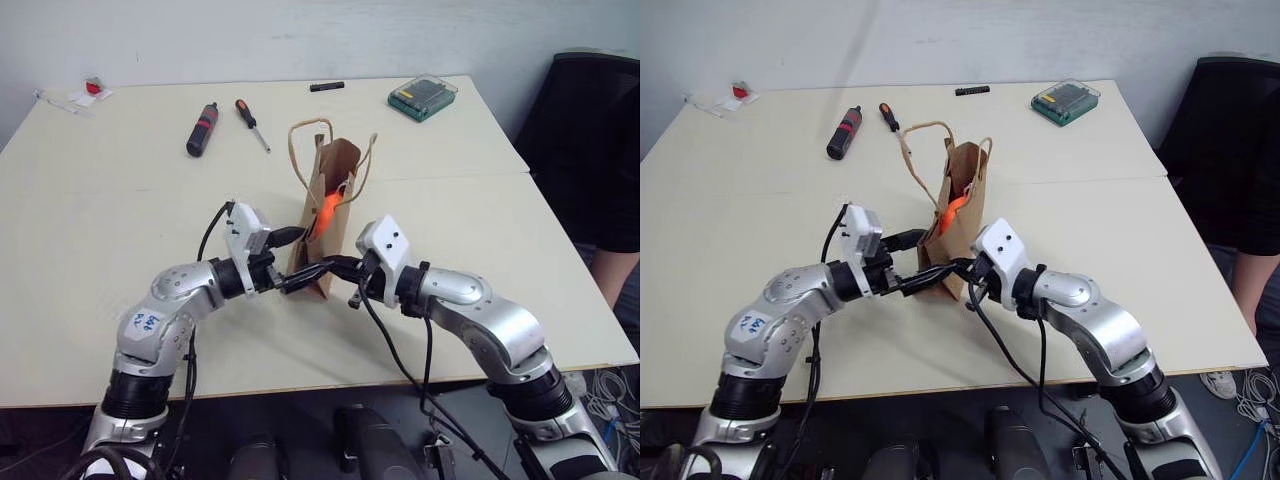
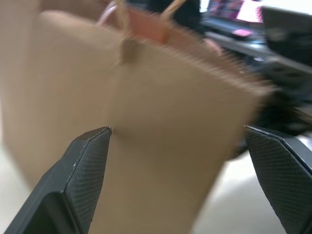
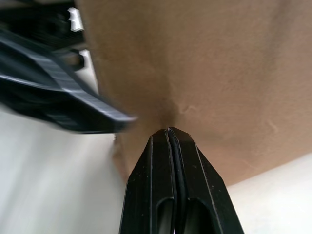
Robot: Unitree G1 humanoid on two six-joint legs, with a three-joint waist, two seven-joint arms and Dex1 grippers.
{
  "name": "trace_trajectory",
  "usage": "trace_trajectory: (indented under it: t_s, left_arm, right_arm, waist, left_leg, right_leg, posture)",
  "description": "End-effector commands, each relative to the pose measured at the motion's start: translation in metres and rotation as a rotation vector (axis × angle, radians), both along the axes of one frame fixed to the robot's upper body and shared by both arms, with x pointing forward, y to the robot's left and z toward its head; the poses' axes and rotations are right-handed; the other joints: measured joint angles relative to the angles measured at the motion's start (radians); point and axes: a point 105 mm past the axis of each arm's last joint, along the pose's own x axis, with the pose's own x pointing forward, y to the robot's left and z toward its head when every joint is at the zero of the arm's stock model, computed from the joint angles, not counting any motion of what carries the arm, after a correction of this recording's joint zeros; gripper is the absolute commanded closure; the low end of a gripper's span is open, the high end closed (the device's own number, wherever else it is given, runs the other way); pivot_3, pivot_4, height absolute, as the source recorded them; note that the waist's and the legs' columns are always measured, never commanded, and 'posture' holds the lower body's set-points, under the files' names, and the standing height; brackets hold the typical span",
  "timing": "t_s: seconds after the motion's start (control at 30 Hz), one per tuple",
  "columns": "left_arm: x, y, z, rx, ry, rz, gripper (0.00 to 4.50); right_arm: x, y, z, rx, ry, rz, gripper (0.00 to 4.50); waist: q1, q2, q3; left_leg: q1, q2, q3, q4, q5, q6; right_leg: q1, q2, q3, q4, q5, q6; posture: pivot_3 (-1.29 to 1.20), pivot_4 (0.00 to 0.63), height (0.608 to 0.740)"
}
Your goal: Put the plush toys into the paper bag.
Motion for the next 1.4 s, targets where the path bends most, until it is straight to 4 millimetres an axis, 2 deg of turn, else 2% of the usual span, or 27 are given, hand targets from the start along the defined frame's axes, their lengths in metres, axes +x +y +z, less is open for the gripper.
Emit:
trace_trajectory:
  t_s: [0.03,0.13,0.33,0.43,0.5,0.57,0.67,0.77,0.87,0.93,1.03,1.2,1.23,1.33,1.4]
  left_arm:
    - [0.008,0.001,0.007,-0.008,-0.049,0.056,0.19]
    - [0.01,0.0,0.005,-0.005,-0.055,0.051,0.84]
    - [0.014,-0.001,0.01,-0.016,-0.079,0.013,2.89]
    - [0.015,0.0,0.013,-0.016,-0.088,-0.061,3.92]
    - [0.015,0.001,0.016,-0.024,-0.077,-0.149,4.48]
    - [0.011,0.0,0.016,0.006,-0.068,-0.298,4.48]
    - [0.013,-0.003,0.017,0.045,-0.064,-0.443,4.5]
    - [0.019,-0.013,0.018,0.066,-0.062,-0.571,4.5]
    - [0.025,-0.022,0.015,0.114,-0.07,-0.663,4.5]
    - [0.028,-0.026,0.012,0.137,-0.069,-0.706,4.5]
    - [0.031,-0.028,0.005,0.196,-0.075,-0.744,4.5]
    - [0.037,-0.018,0.004,0.235,-0.068,-0.707,4.5]
    - [0.038,-0.012,0.004,0.249,-0.076,-0.681,4.09]
    - [0.038,0.0,0.005,0.276,-0.08,-0.639,3.24]
    - [0.032,0.021,0.009,0.293,-0.055,-0.598,2.63]
  right_arm:
    - [0.001,0.0,0.011,0.028,-0.049,0.012,4.49]
    - [0.002,-0.002,0.01,0.026,-0.054,0.011,4.5]
    - [-0.001,-0.011,0.01,0.018,-0.077,0.011,4.5]
    - [-0.007,-0.026,0.015,0.0,-0.109,-0.003,4.5]
    - [-0.014,-0.045,0.022,-0.012,-0.139,-0.038,4.5]
    - [-0.033,-0.074,0.032,-0.027,-0.148,-0.057,4.5]
    - [-0.068,-0.104,0.037,-0.066,-0.095,-0.038,3.87]
    - [-0.093,-0.135,0.046,-0.119,-0.062,-0.101,2.83]
    - [-0.101,-0.157,0.055,-0.126,-0.069,-0.202,1.76]
    - [-0.105,-0.165,0.059,-0.132,-0.074,-0.248,1.03]
    - [-0.108,-0.168,0.058,-0.132,-0.078,-0.277,0.01]
    - [-0.108,-0.17,0.055,-0.125,-0.072,-0.291,0.01]
    - [-0.107,-0.173,0.056,-0.123,-0.07,-0.291,0.0]
    - [-0.106,-0.177,0.058,-0.12,-0.065,-0.285,0.0]
    - [-0.106,-0.18,0.06,-0.119,-0.045,-0.252,0.0]
  waist:
    - [0.0,0.0,0.0]
    - [-0.001,0.0,0.0]
    - [0.0,0.0,0.0]
    - [0.009,0.0,0.0]
    - [0.02,0.0,0.0]
    - [0.031,0.0,0.0]
    - [0.047,0.0,0.0]
    - [0.051,0.0,0.0]
    - [0.045,-0.001,0.0]
    - [0.044,-0.002,0.001]
    - [0.042,-0.002,0.001]
    - [0.046,-0.002,0.001]
    - [0.046,-0.002,0.001]
    - [0.045,-0.002,0.001]
    - [0.042,-0.002,0.001]
  left_leg:
    - [0.0,0.0,0.0,0.0,0.0,0.0]
    - [0.0,0.0,0.0,0.0,0.0,0.0]
    - [0.0,0.0,0.0,0.0,0.0,0.0]
    - [0.0,0.0,0.0,0.0,0.0,0.0]
    - [0.0,0.0,0.0,0.0,0.0,0.0]
    - [-0.001,-0.001,0.0,0.0,0.0,0.0]
    - [-0.001,-0.001,0.0,0.0,0.0,0.0]
    - [0.001,-0.001,-0.003,0.0,0.0,0.001]
    - [0.005,-0.001,-0.005,0.001,-0.001,0.002]
    - [0.006,-0.002,-0.006,0.001,-0.001,0.003]
    - [0.005,-0.001,-0.006,0.0,-0.001,0.003]
    - [0.005,-0.001,-0.007,0.0,-0.002,0.004]
    - [0.005,-0.001,-0.007,0.0,-0.002,0.004]
    - [0.005,-0.001,-0.007,0.0,-0.002,0.004]
    - [0.005,-0.001,-0.007,0.0,-0.002,0.004]
  right_leg:
    - [0.0,0.0,0.0,0.0,0.0,0.0]
    - [0.0,0.0,0.0,0.0,0.0,0.0]
    - [0.0,0.0,0.0,0.0,0.0,0.0]
    - [0.0,0.0,-0.001,0.0,0.0,0.0]
    - [0.0,0.0,0.0,0.0,0.0,0.0]
    - [0.0,0.0,-0.002,0.0,0.0,0.0]
    - [0.0,0.001,-0.002,-0.003,0.0,0.0]
    - [0.006,0.003,-0.002,-0.006,0.001,0.002]
    - [0.013,0.004,-0.003,-0.01,0.003,0.004]
    - [0.015,0.004,-0.002,-0.011,0.003,0.004]
    - [0.015,0.004,-0.002,-0.011,0.003,0.004]
    - [0.014,0.003,-0.002,-0.012,0.003,0.004]
    - [0.014,0.003,-0.002,-0.012,0.003,0.004]
    - [0.014,0.003,-0.002,-0.011,0.003,0.004]
    - [0.014,0.003,-0.002,-0.011,0.003,0.004]
  posture:
    - [0.0,0.15,0.74]
    - [0.0,0.15,0.74]
    - [0.0,0.15,0.74]
    - [0.0,0.15,0.74]
    - [0.0,0.15,0.74]
    - [0.0,0.15,0.74]
    - [0.0,0.15,0.74]
    - [0.0,0.15,0.74]
    - [0.0,0.15,0.74]
    - [0.0,0.15,0.74]
    - [0.0,0.15,0.74]
    - [0.0,0.15,0.74]
    - [0.0,0.15,0.74]
    - [0.0,0.15,0.74]
    - [0.0,0.15,0.74]
